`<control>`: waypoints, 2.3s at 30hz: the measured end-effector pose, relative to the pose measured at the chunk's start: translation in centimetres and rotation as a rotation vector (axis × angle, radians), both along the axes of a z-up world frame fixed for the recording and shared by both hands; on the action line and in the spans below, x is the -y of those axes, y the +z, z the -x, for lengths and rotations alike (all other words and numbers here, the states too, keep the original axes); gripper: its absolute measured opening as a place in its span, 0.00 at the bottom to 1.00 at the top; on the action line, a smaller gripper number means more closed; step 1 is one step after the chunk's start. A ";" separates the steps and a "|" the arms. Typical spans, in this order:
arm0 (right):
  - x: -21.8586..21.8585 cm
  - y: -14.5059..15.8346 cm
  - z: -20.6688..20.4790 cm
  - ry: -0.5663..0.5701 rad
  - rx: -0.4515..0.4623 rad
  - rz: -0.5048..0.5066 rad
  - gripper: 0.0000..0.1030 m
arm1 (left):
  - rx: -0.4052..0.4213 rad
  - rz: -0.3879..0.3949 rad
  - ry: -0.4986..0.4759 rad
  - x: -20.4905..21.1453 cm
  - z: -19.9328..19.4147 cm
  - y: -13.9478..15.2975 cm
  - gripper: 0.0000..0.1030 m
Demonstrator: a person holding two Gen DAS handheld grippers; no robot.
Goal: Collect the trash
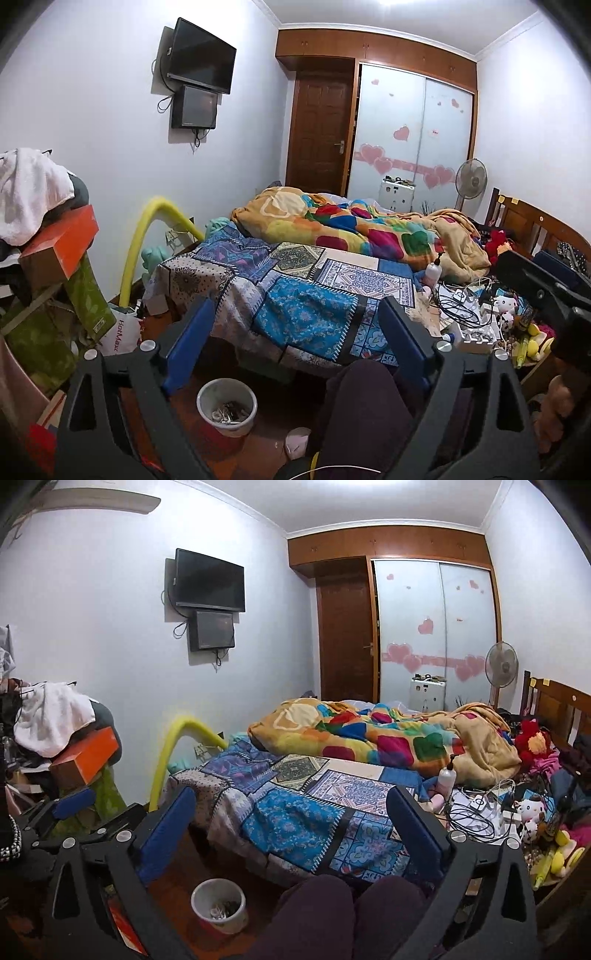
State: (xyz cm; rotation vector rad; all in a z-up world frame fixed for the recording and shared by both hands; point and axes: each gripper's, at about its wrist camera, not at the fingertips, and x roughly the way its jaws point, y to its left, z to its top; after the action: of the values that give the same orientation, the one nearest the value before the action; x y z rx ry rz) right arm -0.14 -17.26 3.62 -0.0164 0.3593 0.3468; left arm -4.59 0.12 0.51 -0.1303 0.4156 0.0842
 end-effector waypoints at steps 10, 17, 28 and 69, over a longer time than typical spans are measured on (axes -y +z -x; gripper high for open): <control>0.5 -0.2 -0.5 0.000 -0.022 0.005 1.00 | 0.000 -0.003 -0.003 -0.1 0.0 0.0 0.88; 0.6 -0.2 -0.6 0.003 -0.027 0.003 1.00 | 0.000 -0.002 -0.010 -0.1 -0.3 0.1 0.88; 0.7 -0.2 -0.4 0.000 -0.029 0.004 1.00 | 0.001 -0.002 -0.017 -0.3 -0.6 0.2 0.88; 0.3 -0.2 -0.2 0.011 -0.040 0.006 1.00 | 0.012 -0.022 -0.050 -0.8 0.2 0.1 0.88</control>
State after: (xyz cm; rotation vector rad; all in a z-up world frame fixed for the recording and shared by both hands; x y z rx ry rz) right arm 0.07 -17.52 3.44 -0.0179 0.3996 0.3575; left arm -4.76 0.90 0.56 -0.0982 0.4059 0.0384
